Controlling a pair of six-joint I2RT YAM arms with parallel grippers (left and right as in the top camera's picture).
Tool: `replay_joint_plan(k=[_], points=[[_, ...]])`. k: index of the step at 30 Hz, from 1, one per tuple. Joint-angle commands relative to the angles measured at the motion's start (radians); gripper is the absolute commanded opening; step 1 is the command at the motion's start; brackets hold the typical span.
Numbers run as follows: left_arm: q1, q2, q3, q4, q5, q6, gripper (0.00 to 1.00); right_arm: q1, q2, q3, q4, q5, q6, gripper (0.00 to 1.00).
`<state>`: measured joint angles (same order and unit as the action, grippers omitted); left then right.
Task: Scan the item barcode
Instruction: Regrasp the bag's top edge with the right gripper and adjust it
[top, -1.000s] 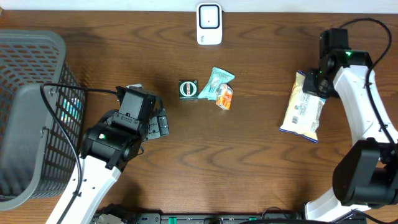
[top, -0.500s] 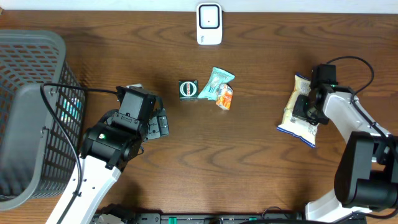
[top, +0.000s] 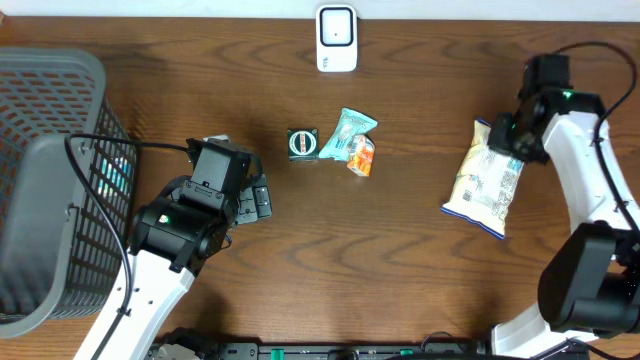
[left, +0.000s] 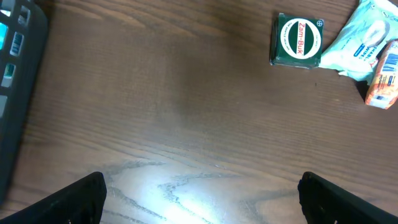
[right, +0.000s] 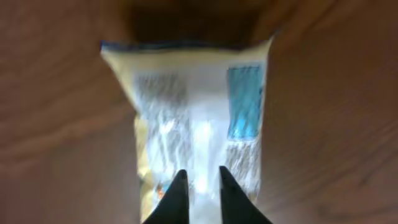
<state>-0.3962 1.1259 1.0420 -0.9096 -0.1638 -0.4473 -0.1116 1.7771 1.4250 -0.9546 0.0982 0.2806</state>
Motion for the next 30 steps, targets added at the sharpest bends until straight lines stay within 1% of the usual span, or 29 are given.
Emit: replay_joint_plan(k=[1,6,9,10,14,16,18,21,24,26,30], points=[[0.003,0.004,0.004,-0.003,-0.016,0.002,0.98,-0.032,0.002,-0.009,0.032,0.061,0.011,0.12],[0.003,0.004,0.004,-0.003,-0.016,0.002,0.98,-0.064,0.002,-0.076,0.111,0.062,0.011,0.10],[0.003,0.004,0.004,-0.003,-0.017,0.002,0.98,-0.086,0.002,-0.145,0.219,0.068,0.011,0.10],[0.003,0.004,0.004,-0.003,-0.017,0.002,0.98,-0.098,0.002,-0.196,0.294,0.068,0.011,0.11],[0.003,0.004,0.004,-0.003,-0.017,0.002,0.98,-0.108,0.002,-0.318,0.480,0.024,0.011,0.13],[0.003,0.004,0.004,-0.003,-0.016,0.002,0.98,-0.106,0.002,-0.362,0.545,-0.004,0.011,0.15],[0.003,0.004,0.004,-0.003,-0.016,0.002,0.98,-0.104,0.002,-0.391,0.581,-0.024,0.011,0.16],[0.003,0.004,0.004,-0.003,-0.017,0.002,0.98,-0.103,0.002,-0.394,0.576,-0.045,0.010,0.15],[0.003,0.004,0.004,-0.003,-0.017,0.002,0.98,-0.103,-0.007,-0.373,0.532,-0.052,0.010,0.10],[0.003,0.004,0.004,-0.003,-0.017,0.002,0.98,-0.103,-0.020,-0.340,0.481,-0.052,0.010,0.08],[0.003,0.004,0.004,-0.003,-0.016,0.002,0.98,-0.103,-0.080,-0.241,0.327,-0.076,0.011,0.09]])
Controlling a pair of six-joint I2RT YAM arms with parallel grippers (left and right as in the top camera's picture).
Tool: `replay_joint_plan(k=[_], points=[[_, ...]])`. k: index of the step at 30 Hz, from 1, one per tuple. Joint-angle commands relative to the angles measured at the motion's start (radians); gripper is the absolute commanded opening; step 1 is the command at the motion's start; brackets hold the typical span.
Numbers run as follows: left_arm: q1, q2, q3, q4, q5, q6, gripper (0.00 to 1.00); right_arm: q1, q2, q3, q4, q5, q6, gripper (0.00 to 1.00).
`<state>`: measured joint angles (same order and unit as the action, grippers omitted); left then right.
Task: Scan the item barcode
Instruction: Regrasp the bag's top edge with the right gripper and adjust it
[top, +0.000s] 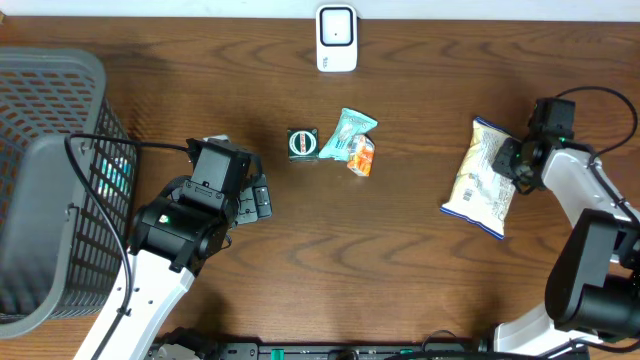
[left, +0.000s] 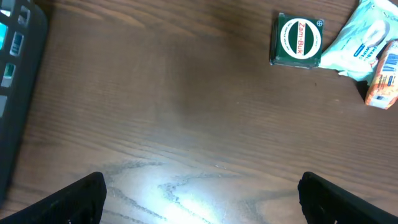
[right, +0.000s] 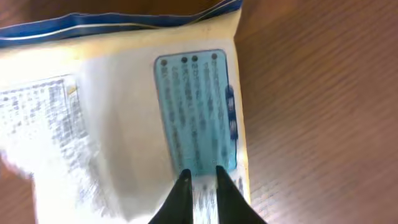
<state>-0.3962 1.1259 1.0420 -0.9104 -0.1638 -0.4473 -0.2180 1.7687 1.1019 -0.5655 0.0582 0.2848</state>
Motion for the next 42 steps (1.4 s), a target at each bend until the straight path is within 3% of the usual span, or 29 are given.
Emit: replay_joint_plan(k=[1,8,11,18,23,27,30,36,42], points=[[0.003,0.004,0.004,-0.002,-0.017,0.002,0.98,0.003,-0.090,0.103,-0.103,-0.054,0.007,0.10],[0.003,0.004,0.004,-0.002,-0.017,0.002,0.98,0.004,-0.193,0.145,-0.338,-0.202,0.007,0.17],[0.003,0.004,0.004,-0.002,-0.016,0.002,0.98,0.014,-0.191,0.129,-0.370,-0.201,0.009,0.02],[0.003,0.004,0.004,-0.002,-0.016,0.002,0.98,0.035,-0.191,-0.059,-0.212,-0.162,0.129,0.01],[0.003,0.004,0.004,-0.002,-0.016,0.002,0.98,0.035,-0.190,-0.245,-0.014,-0.071,0.219,0.17],[0.003,0.004,0.004,-0.002,-0.017,0.002,0.98,0.037,-0.190,-0.359,0.113,-0.076,0.260,0.19],[0.003,0.004,0.004,-0.002,-0.017,0.002,0.98,0.036,-0.192,-0.359,0.117,-0.119,0.260,0.13],[0.003,0.004,0.004,-0.002,-0.016,0.002,0.98,0.037,-0.193,-0.243,0.121,-0.363,0.222,0.15],[0.003,0.004,0.004,-0.002,-0.016,0.002,0.98,0.073,-0.192,-0.134,0.135,-0.404,0.191,0.16]])
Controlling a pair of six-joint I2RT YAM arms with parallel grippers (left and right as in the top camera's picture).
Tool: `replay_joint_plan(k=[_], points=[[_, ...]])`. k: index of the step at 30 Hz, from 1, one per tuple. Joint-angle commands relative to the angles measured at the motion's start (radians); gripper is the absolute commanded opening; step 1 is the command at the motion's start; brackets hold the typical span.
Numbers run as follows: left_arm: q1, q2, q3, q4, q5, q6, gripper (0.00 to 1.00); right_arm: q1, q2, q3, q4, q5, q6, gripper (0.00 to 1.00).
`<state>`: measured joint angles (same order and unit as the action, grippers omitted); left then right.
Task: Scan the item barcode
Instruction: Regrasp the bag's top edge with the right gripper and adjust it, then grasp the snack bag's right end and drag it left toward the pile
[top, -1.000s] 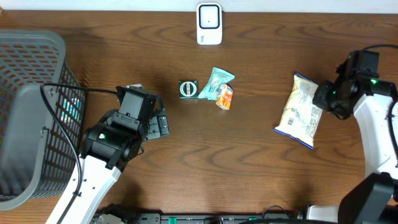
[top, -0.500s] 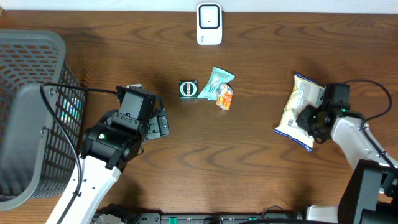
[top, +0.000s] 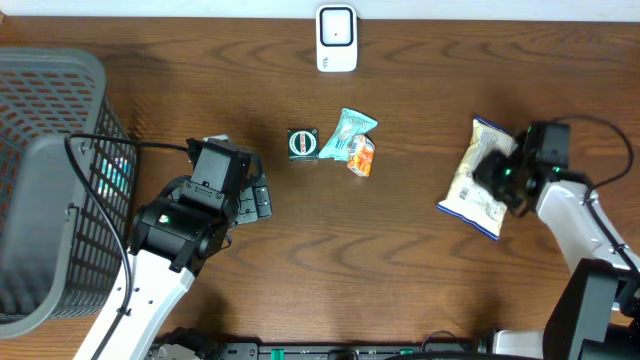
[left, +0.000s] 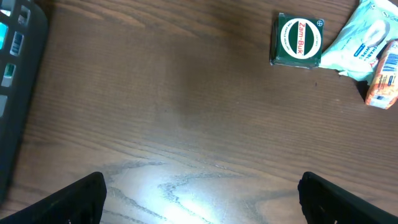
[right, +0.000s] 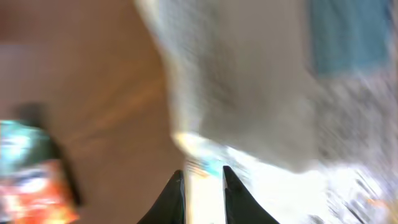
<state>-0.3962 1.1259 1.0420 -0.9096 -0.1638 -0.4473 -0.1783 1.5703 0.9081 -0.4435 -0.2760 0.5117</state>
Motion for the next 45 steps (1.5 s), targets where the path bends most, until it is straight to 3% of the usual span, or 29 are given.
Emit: replay_joint_plan(k=[1,8,15,25,37,45], points=[[0.003,0.004,0.004,-0.003,-0.017,0.002,0.98,0.046,0.006,0.064,0.019,-0.067,-0.047,0.17],[0.003,0.004,0.004,-0.003,-0.017,0.002,0.98,0.040,0.006,0.079,-0.033,0.198,-0.079,0.17],[0.003,0.004,0.004,-0.003,-0.017,0.002,0.98,-0.101,0.006,0.079,-0.075,0.264,-0.079,0.21],[0.003,0.004,0.004,-0.003,-0.016,0.002,0.98,-0.233,0.059,0.042,-0.058,0.277,-0.079,0.07],[0.003,0.004,0.004,-0.003,-0.016,0.002,0.98,-0.189,0.254,0.037,0.093,0.004,-0.143,0.06],[0.003,0.004,0.004,-0.003,-0.017,0.002,0.98,-0.076,0.262,0.037,0.196,-0.252,-0.119,0.06]])
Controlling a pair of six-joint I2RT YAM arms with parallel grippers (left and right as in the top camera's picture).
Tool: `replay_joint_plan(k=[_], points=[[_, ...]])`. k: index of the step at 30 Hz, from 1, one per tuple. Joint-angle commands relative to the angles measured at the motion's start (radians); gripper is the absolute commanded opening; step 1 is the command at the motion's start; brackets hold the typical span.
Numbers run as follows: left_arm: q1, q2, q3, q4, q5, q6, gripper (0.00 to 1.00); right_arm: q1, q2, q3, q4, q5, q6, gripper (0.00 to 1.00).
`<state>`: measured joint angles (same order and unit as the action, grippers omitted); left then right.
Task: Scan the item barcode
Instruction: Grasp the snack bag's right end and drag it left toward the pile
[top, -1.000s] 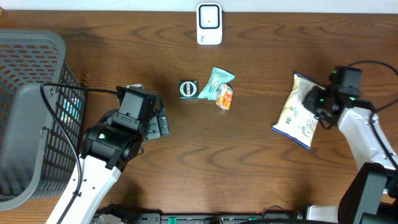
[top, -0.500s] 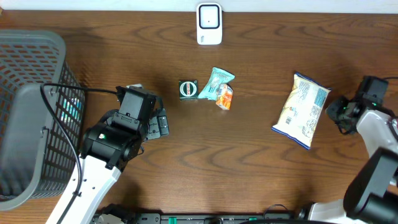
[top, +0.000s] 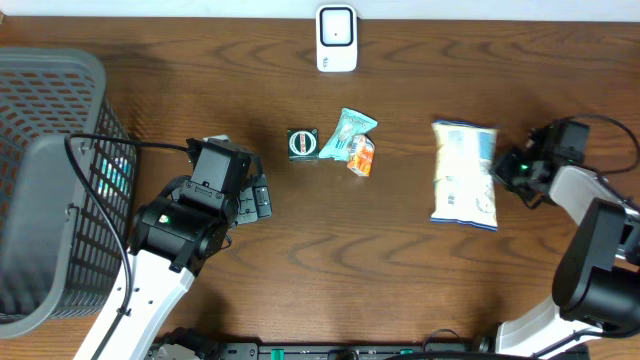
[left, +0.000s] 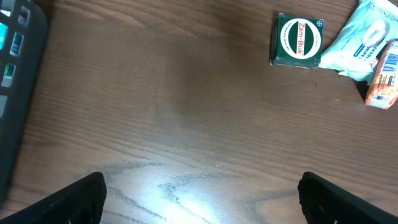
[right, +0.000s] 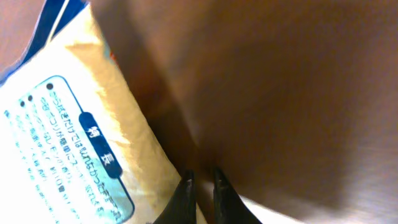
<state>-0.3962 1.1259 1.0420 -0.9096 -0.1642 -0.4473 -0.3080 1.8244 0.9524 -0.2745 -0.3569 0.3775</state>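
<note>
The snack bag lies flat at the right of the table, pale yellow with a blue edge and blue print, nearly square to the table. In the right wrist view the snack bag fills the left side. My right gripper sits low at the bag's right edge. Its fingers are shut with only table in the slit, the left one against the bag's side. My left gripper is open over bare wood, holding nothing. A white scanner stands at the far edge, in the middle.
A green Zam-Buk box, a teal packet and an orange packet lie together at mid-table. A grey mesh basket fills the left side. A black device with cyan keys lies left of my left gripper.
The snack bag has shifted left and turned from slanted to nearly straight. My right gripper was over the bag and is now at its right edge. The left arm has not moved.
The bag lay slanted at the right, with my shut right gripper above its far end. Then the gripper was at its right side, then over its middle with the bag still slanted. Now the bag lies straighter and further left. The left arm stayed still.
</note>
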Motion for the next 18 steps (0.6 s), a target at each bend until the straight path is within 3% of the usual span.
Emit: replay_joint_plan(k=[1,5,11,18], points=[[0.003,0.004,0.004,-0.003,-0.016,0.002,0.98,0.070,0.008,-0.007,0.039,-0.187,0.040,0.06],[0.003,0.004,0.004,-0.003,-0.016,0.002,0.98,0.145,0.008,-0.007,0.079,-0.203,0.127,0.05],[0.003,0.004,0.004,-0.003,-0.016,0.002,0.98,0.168,-0.016,0.022,0.068,-0.192,0.115,0.06],[0.003,0.004,0.004,-0.003,-0.016,0.002,0.98,0.118,-0.124,0.084,-0.161,-0.042,0.040,0.06]])
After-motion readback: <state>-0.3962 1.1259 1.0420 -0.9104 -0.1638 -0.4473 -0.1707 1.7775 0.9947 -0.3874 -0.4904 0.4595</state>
